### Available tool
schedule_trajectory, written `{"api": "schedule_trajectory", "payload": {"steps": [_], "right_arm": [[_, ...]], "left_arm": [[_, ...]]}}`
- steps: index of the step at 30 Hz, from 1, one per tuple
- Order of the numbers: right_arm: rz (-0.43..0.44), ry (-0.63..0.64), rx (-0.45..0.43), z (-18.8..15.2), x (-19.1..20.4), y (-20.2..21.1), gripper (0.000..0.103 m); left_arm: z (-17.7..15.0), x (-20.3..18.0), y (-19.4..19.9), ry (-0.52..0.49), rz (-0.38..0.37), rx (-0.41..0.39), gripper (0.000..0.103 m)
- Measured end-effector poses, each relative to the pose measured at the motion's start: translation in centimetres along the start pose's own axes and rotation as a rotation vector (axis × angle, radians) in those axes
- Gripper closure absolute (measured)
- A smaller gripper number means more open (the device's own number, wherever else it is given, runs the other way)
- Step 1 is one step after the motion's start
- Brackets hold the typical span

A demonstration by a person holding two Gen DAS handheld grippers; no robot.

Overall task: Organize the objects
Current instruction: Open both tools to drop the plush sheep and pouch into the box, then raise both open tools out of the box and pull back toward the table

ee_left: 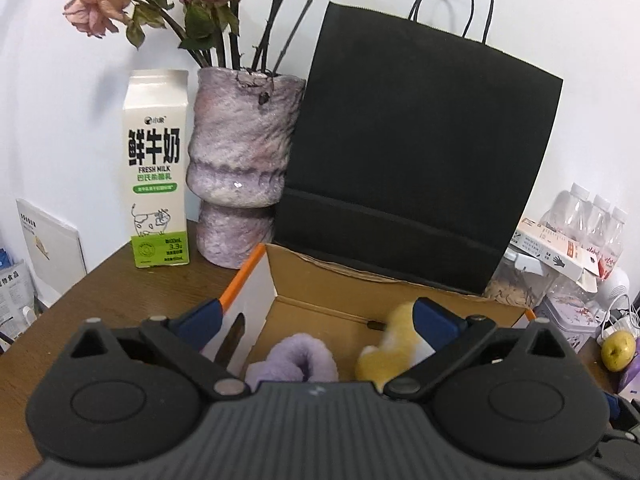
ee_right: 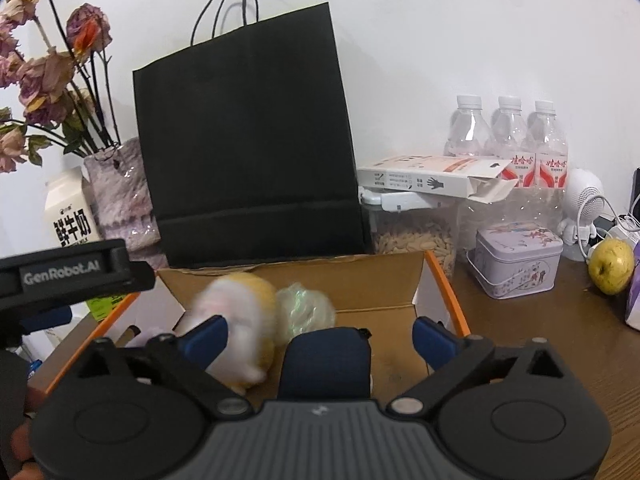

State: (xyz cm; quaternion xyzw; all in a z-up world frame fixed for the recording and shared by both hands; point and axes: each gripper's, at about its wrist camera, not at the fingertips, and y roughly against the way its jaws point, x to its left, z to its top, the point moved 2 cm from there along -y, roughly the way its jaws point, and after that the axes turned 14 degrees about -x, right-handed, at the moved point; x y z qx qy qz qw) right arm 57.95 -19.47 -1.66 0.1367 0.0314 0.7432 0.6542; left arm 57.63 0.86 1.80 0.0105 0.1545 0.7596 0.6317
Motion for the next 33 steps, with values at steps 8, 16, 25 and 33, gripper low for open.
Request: {"api": "schedule_trajectory", "payload": {"steps": [8,16,25,33], "right_arm": [[0.015,-0.024,-0.012,0.8,-0.3,1.0,0.000],[0.037,0.007,-0.061,2.4,0.3,3.8,0.000],[0.040,0.047,-0.109,3.8,0.7,7.7,0.000],[0.046,0.082,-0.119,3.4,1.4,10.8,0.000]], "left_arm": [[0.6,0.3,1.7,-0.005,-0.014,-0.024,0.000],[1.4,0.7,4.7,-0.014,-0.050,-0.050,0.000],[2.3,1.4,8.6,-0.013,-0.095,-0.087,0.000],[2.0,2.0,11.7,-0.018,-0.115,-0.091,0.000]]}}
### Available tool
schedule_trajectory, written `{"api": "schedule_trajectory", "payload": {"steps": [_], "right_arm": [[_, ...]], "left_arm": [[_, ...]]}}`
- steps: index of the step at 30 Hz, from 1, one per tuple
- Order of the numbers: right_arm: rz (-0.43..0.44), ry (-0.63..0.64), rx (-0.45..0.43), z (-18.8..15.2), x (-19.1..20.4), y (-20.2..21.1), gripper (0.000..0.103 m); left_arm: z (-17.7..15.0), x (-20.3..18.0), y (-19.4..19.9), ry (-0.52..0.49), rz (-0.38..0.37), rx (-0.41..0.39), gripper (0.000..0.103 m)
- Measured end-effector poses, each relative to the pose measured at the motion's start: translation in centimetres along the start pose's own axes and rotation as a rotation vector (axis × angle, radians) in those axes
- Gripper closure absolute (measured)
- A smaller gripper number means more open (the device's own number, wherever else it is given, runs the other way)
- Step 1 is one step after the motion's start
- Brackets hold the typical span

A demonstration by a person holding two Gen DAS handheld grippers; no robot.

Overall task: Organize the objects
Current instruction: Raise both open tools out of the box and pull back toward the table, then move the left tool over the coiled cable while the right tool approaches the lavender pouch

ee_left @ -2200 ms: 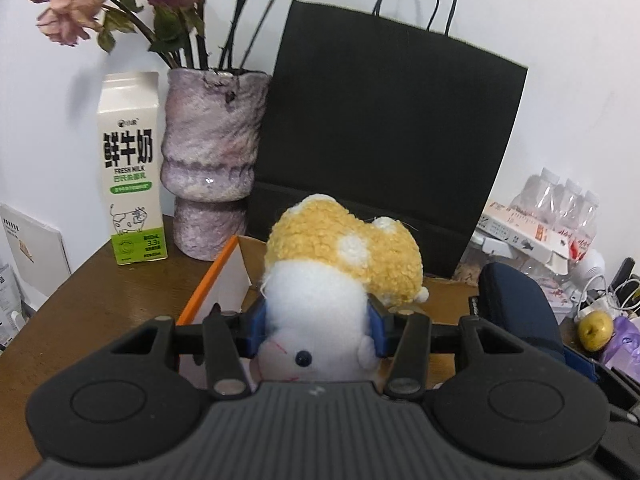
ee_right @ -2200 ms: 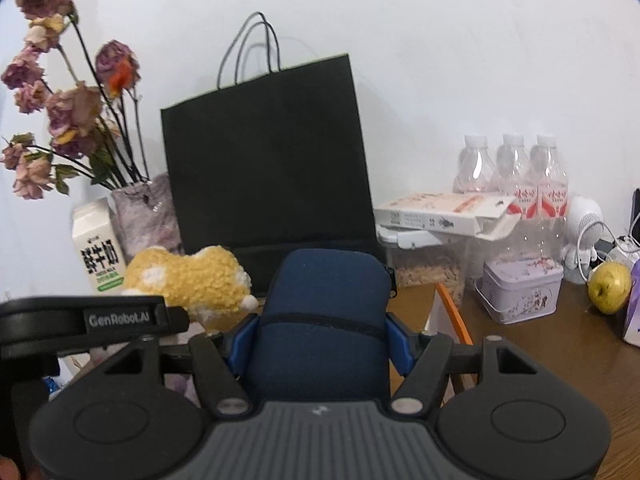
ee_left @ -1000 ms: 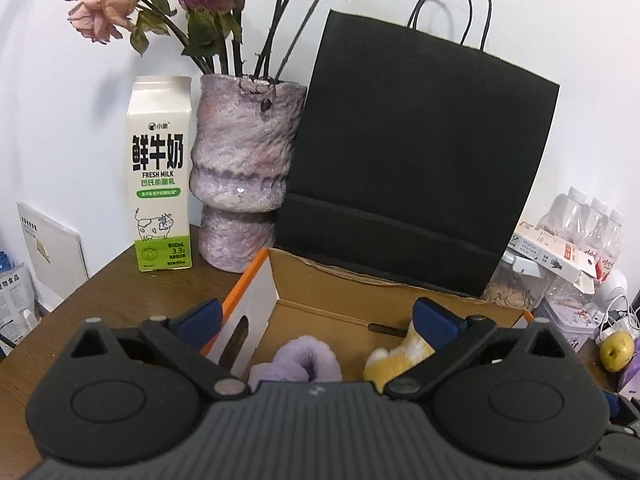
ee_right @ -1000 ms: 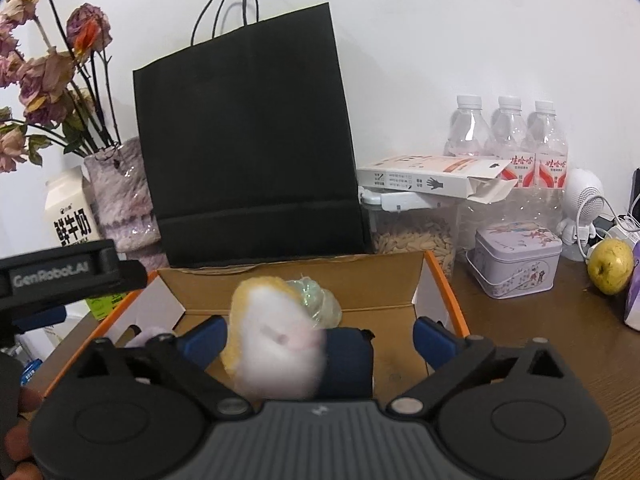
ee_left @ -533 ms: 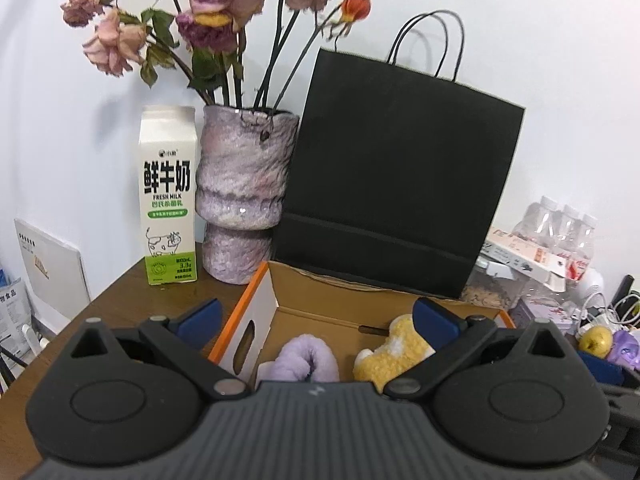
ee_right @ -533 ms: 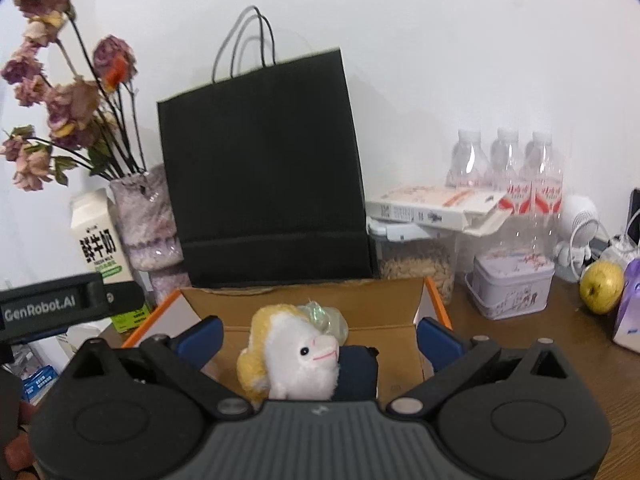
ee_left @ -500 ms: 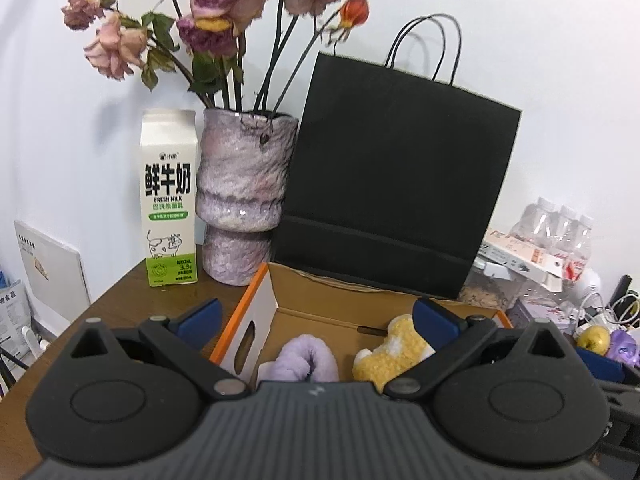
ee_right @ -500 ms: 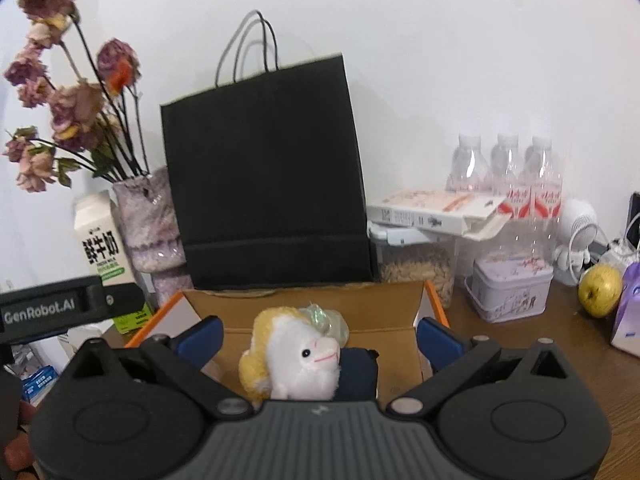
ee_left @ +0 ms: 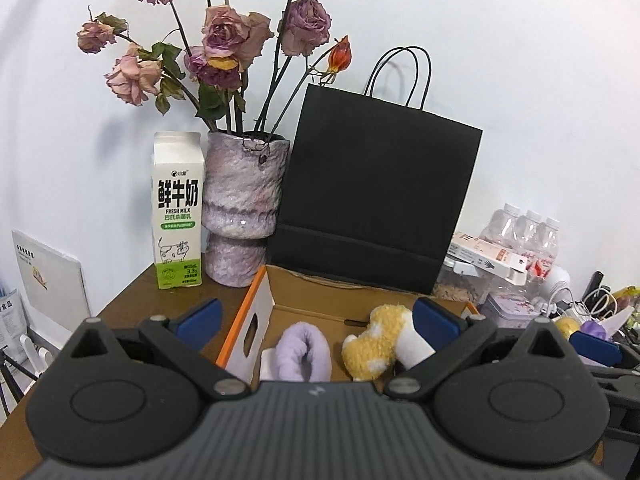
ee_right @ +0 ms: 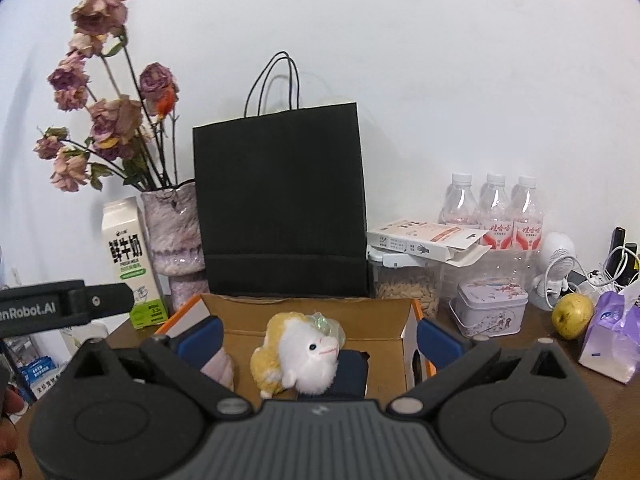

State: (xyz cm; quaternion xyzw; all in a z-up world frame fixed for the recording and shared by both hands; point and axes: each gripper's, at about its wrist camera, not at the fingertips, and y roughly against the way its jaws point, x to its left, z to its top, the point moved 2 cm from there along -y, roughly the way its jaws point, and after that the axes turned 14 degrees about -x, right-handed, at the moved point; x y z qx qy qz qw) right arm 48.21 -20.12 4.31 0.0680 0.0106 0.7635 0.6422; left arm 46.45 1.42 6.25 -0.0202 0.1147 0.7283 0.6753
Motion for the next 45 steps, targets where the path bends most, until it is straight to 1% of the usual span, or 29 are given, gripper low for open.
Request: {"api": "schedule_trajectory", "payload": {"steps": [5,10,21,25,35,45], "right_arm": [[-0.002,0.006,0.006,-0.6,0.6,1.9,0.000],[-0.005,0.002,0.014,-1.1,0.9,3.9,0.000],[-0.018,0.015,-0.009,-1.5,2.0,9.4,0.000],[-0.021,0.022,-0.013,-1.9,2.4,11.3,0.000],[-0.011,0.012,0.018,-4.2,2.9,16.0,0.000],[-0.025,0.048,0.076,-6.7,2.4,19.0,0.000]], "left_arm": [[-0.3,0.3,2.0,0.007,-0.009,0.000,0.000],[-0.4,0.2,4.1,-0.023,-0.011,-0.022,0.000],[-0.5,0.4,9.2,-0.063,-0.045,-0.045,0.000],[-0.9,0.7,11.0,-0.071,-0.060,-0.042,0.000],[-3.9,1.9,14.4,-0.077,-0.086,0.007,0.000],[-7.3,2.8,16.8,-0.089,-0.101,0.076,0.000]]}}
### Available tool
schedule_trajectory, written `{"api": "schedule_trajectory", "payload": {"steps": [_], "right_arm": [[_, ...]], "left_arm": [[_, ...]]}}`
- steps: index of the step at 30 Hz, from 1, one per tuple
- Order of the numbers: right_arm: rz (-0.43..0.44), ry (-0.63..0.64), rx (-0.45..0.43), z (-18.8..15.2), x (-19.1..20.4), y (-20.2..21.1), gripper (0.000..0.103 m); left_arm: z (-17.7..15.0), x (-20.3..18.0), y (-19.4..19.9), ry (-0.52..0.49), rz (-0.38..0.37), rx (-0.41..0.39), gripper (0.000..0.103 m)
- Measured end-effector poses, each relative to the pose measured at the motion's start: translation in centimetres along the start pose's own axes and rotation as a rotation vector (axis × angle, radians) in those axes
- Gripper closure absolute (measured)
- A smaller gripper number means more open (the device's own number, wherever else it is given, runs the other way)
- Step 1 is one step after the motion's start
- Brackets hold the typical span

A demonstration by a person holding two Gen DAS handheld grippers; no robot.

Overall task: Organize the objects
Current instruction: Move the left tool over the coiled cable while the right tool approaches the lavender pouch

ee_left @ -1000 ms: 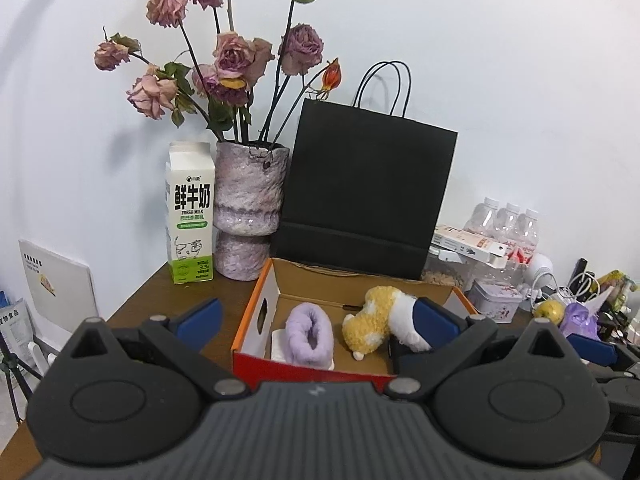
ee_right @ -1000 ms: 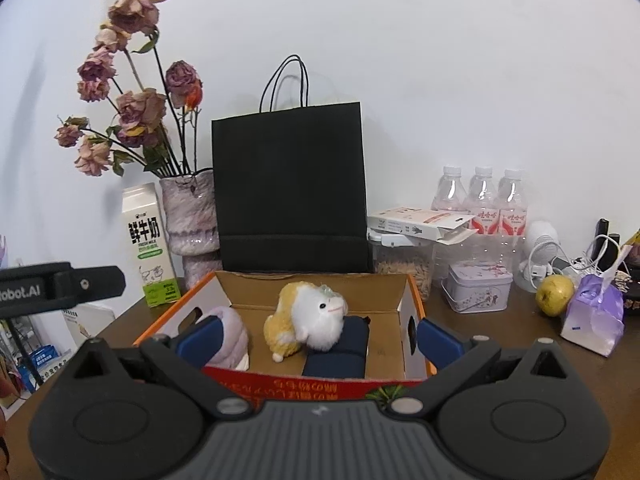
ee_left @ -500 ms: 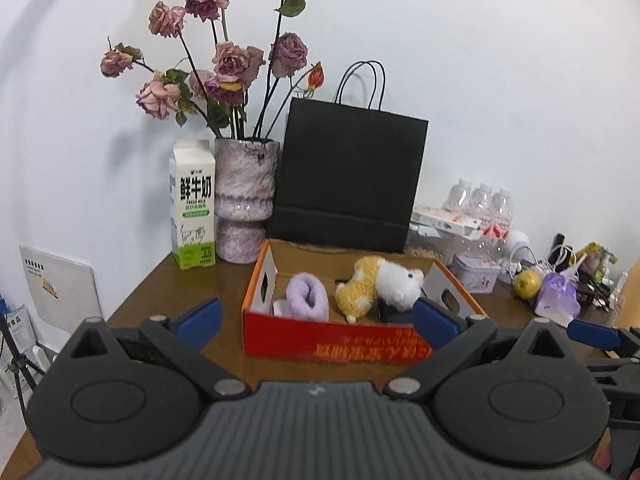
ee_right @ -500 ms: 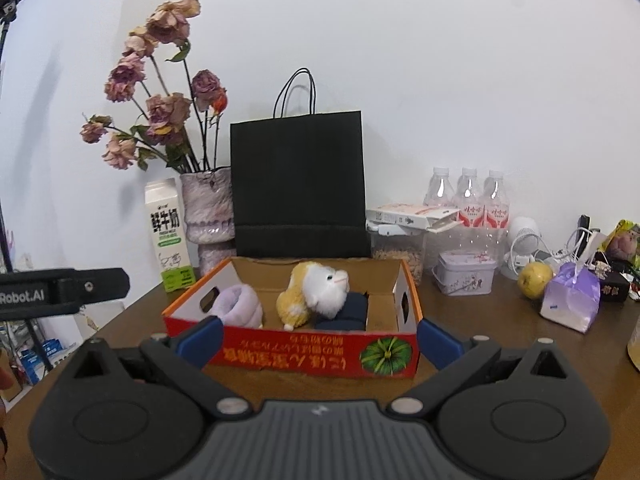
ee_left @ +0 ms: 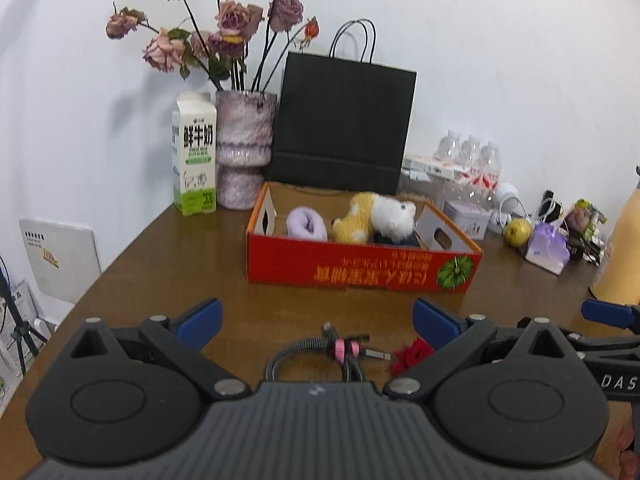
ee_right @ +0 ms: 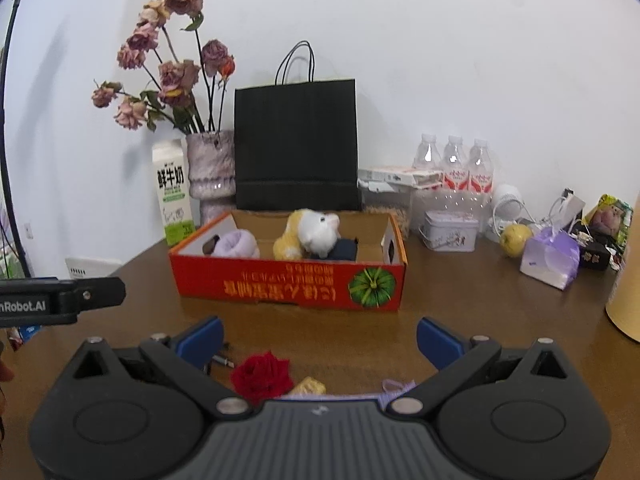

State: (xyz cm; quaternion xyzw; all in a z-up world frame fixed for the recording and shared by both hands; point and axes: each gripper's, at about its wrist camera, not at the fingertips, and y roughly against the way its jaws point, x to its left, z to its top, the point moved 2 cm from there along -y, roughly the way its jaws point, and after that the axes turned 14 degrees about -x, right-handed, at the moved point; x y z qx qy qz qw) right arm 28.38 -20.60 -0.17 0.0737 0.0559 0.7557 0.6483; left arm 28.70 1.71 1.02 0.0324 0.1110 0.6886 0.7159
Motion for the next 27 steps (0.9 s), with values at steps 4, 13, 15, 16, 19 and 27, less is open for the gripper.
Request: {"api": "schedule_trajectory", "payload": {"steps": [4,13,15,16,19,27], "right_arm": [[0.001,0.018,0.019,-0.9,0.0,0.9,0.000],[-0.002,0.042,0.088,-3.2,-0.3,1.5,0.000],[-0.004,0.047,0.098,-3.6,-0.4,1.6,0.000],[-0.005,0.050,0.103,-3.8,-0.3,1.6,0.000],[-0.006,0.053,0.114,-4.2,-0.3,1.6,0.000],[-0.007,0.056,0.133,-4.9,-1.0,2.1,0.000]], "left_arm": [[-1.3,0.3,0.9,-0.002,-0.009,0.025,0.000],[-4.1,0.8,1.1,-0.011,-0.021,0.095,0.000],[-4.7,0.9,1.0,-0.013,-0.024,0.108,0.000],[-5.0,1.0,1.1,-0.013,-0.028,0.113,0.000],[-5.6,1.2,1.2,-0.013,-0.030,0.121,0.000],[-6.7,1.3,0.5,-0.001,-0.035,0.135,0.000]]}}
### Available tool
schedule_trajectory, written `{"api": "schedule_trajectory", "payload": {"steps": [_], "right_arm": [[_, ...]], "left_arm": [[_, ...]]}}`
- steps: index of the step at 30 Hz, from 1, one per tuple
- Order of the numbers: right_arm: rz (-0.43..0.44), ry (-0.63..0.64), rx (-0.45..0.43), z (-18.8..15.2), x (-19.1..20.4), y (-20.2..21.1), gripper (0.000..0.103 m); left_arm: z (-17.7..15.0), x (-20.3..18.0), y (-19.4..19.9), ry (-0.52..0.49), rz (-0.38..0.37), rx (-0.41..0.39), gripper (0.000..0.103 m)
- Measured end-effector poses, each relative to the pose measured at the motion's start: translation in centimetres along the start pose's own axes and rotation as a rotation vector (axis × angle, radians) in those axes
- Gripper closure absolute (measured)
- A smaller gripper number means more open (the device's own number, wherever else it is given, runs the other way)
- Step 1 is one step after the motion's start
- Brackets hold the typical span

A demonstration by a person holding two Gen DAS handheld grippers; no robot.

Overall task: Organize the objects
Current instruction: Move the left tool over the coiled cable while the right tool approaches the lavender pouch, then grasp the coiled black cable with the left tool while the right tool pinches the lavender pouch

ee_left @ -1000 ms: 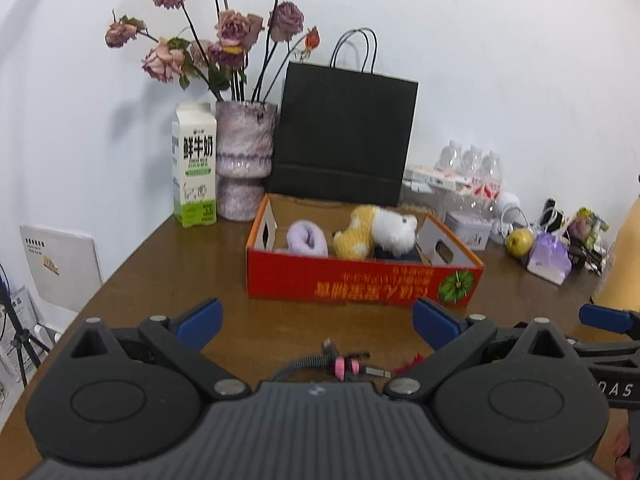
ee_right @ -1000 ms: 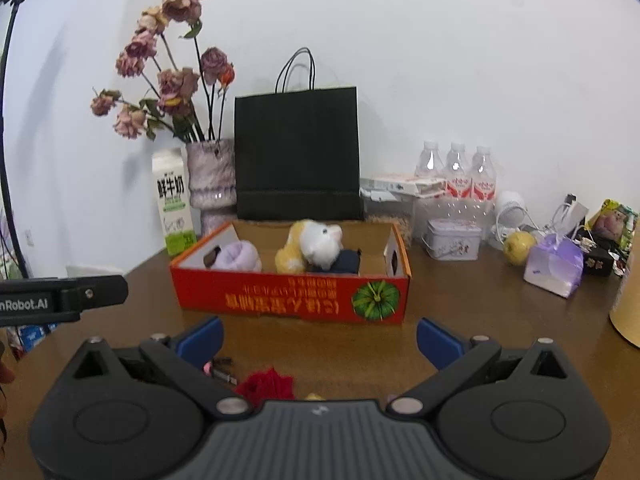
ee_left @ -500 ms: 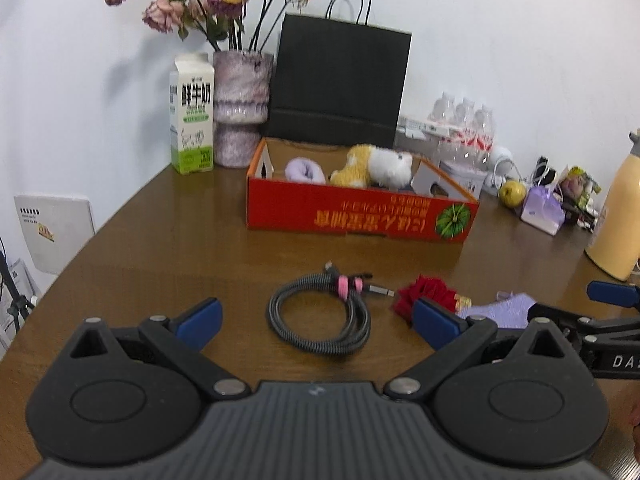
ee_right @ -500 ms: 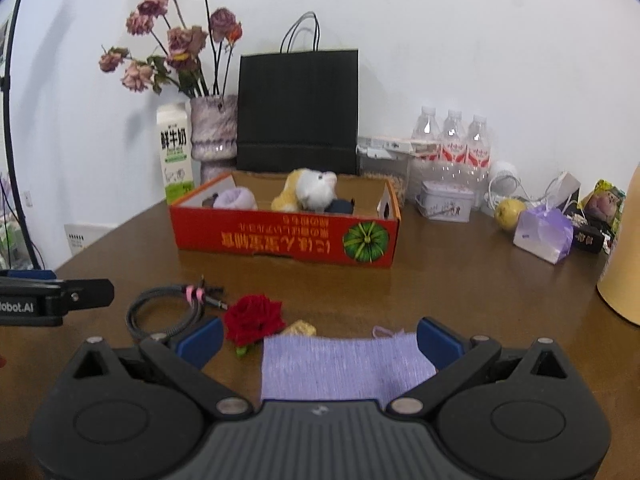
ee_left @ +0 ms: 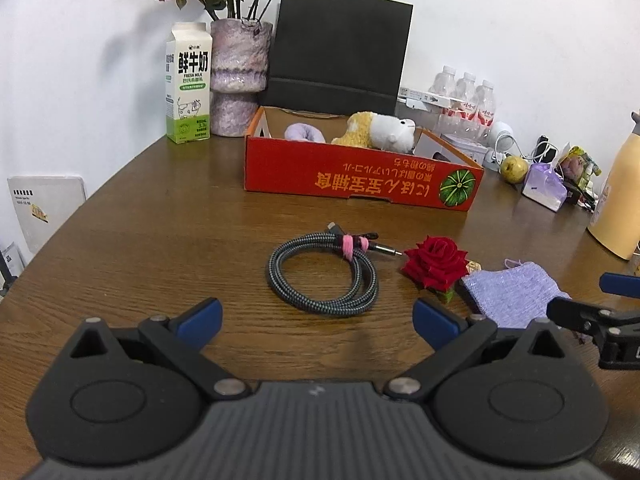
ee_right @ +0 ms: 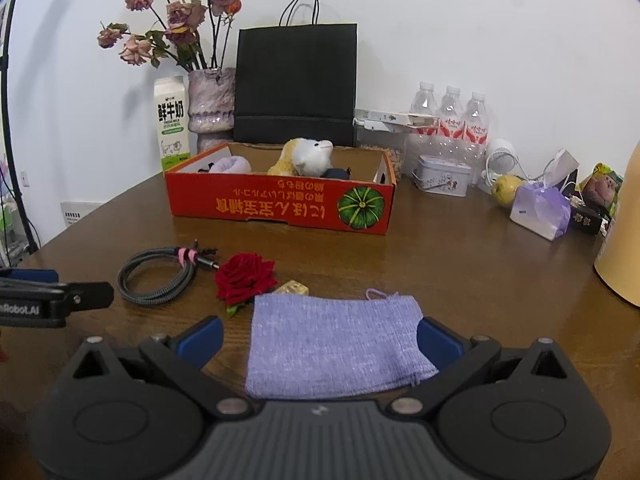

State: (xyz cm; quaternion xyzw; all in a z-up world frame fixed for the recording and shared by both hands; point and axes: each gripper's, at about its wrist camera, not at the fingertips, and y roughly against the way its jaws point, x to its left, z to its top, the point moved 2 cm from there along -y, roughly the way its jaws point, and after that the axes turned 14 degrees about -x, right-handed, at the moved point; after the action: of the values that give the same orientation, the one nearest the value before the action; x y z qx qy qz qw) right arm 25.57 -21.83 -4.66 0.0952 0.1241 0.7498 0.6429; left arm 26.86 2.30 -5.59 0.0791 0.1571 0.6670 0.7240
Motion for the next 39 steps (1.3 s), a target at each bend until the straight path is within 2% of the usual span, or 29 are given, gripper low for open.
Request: {"api": "schedule_trajectory", "payload": {"steps": [8,16,21,24,27,31,38,39], "right_arm": [[-0.001,0.000,0.044,-0.9,-0.7,-1.0,0.000],[0.006,0.035,0.093,-0.9,-0.8,-3.9,0.000],[0.080,0.034,0.152,-1.0,-0.4,-6.4,0.000],[0.071,0.058,0.187,-1.5,-0.1,-8.1,0.000],[0.084,0.018,0.185,-1.6,-0.6,-8.9,0.000],[0.063,-0.001,0.137,-2.0,-1.2,-9.1,0.000],[0.070,-0.033,0.132,-1.9,-2.0,-9.1,0.000],[0.065,-0.041,0.127,-1.8,-2.1,-9.1,0.003]], "left_arm": [[-0.5,-0.6,-0.8,-0.021,0.000,-0.014,0.000],[-1.0,-0.1,-0.9,-0.012,0.011,-0.022,0.000],[-1.1,0.3,-1.3,0.012,0.018,-0.005,0.000],[-1.2,0.4,-1.3,0.021,0.019,0.001,0.000],[-1.3,0.5,-1.3,0.031,0.018,0.001,0.000],[-1.3,0.6,-1.3,0.038,0.013,0.001,0.000],[-1.2,0.6,-1.0,0.047,0.007,-0.010,0.000],[-1.2,0.6,-1.0,0.047,0.007,-0.009,0.000]]}}
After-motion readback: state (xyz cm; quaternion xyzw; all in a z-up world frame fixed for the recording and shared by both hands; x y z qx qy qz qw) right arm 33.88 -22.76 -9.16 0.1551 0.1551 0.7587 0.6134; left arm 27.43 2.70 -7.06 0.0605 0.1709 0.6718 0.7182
